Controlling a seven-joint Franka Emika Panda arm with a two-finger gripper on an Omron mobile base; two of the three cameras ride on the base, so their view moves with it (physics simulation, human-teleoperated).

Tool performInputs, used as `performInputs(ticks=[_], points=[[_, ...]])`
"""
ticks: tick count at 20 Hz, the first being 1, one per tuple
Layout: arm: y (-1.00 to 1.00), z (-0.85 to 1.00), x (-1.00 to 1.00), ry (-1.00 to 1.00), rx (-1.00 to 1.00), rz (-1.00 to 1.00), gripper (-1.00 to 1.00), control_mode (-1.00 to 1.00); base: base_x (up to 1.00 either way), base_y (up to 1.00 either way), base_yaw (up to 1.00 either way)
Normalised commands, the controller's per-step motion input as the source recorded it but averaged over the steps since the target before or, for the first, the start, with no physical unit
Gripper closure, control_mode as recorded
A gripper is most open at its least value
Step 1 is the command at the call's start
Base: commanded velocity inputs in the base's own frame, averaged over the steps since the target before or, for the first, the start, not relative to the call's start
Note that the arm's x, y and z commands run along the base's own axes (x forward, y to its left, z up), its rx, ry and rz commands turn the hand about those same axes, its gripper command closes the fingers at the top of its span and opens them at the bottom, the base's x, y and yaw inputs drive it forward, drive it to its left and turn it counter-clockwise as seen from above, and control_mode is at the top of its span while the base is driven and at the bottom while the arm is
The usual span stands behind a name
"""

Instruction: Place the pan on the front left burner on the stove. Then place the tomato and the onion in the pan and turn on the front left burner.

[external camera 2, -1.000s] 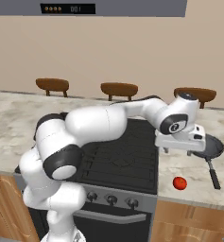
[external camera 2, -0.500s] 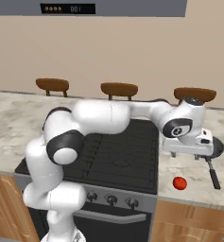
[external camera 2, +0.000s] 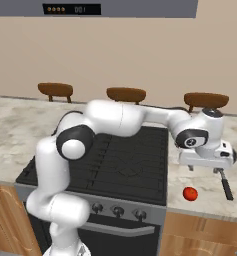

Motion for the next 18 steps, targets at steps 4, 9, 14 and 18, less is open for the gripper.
performInputs(ticks=[4,9,14,18], points=[[-0.20,-0.12,0.01,0.00,-0.01,0.00,-1.00,-1.00,0.00,0.00,0.00],[-0.13,-0.20,0.00,0.00,-0.01,0.00,-1.00,-1.00,0.00,0.00,0.00],[-0.07,-0.28,0.03,0.00,-0.05,0.00,-1.00,-1.00,0.00,0.00,0.00],[-0.13,-0.25,0.09,0.00,-0.08,0.00,-1.00,-1.00,0.00,0.00,0.00]])
